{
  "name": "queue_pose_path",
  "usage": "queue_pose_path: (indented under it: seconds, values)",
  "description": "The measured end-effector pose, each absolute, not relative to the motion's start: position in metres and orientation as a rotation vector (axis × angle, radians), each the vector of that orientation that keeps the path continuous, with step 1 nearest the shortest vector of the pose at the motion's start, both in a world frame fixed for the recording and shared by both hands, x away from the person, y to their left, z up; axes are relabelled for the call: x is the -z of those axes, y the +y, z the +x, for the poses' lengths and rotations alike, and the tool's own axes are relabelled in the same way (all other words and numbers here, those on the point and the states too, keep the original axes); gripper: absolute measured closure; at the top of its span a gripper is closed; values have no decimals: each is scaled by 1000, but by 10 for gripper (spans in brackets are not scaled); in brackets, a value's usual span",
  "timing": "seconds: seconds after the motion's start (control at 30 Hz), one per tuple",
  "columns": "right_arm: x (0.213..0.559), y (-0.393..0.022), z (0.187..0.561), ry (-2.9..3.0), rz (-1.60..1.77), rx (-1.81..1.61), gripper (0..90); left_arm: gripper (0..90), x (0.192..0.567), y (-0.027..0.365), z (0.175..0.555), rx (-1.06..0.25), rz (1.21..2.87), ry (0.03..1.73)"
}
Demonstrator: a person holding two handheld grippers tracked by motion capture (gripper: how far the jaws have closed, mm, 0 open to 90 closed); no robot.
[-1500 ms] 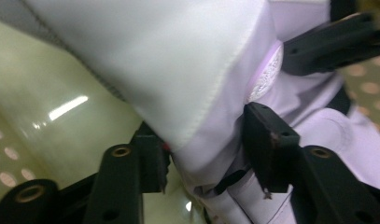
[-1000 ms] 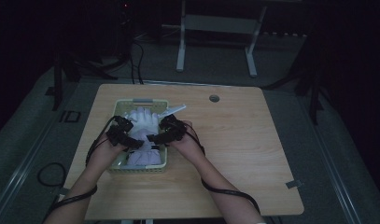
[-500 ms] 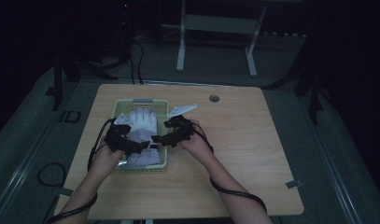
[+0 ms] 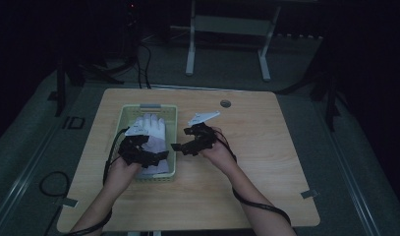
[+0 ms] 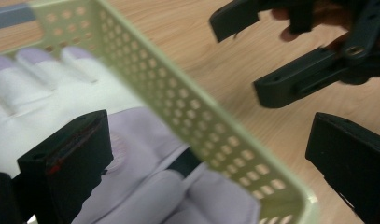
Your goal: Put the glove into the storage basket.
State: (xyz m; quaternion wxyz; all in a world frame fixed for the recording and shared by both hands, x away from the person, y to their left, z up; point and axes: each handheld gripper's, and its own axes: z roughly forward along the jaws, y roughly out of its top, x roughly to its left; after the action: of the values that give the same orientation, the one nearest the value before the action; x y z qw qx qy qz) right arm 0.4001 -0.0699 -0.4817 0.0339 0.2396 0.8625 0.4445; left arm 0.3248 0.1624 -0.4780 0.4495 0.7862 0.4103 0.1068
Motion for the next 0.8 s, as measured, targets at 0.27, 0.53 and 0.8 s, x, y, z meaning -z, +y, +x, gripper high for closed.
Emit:
queue_pose_path:
  seconds: [0.27,0.53,0.8]
  values:
    - [481,-94,398,2630,742,-1361,145,9,471,132,313,-235,1953,907]
    - [487,-126,397,2615,769,-1360,146,9,468,101,304,-219,1960,802]
    - [501,-162,390,2601,770,-1370,145,9,477,60,296,-142,1984,701]
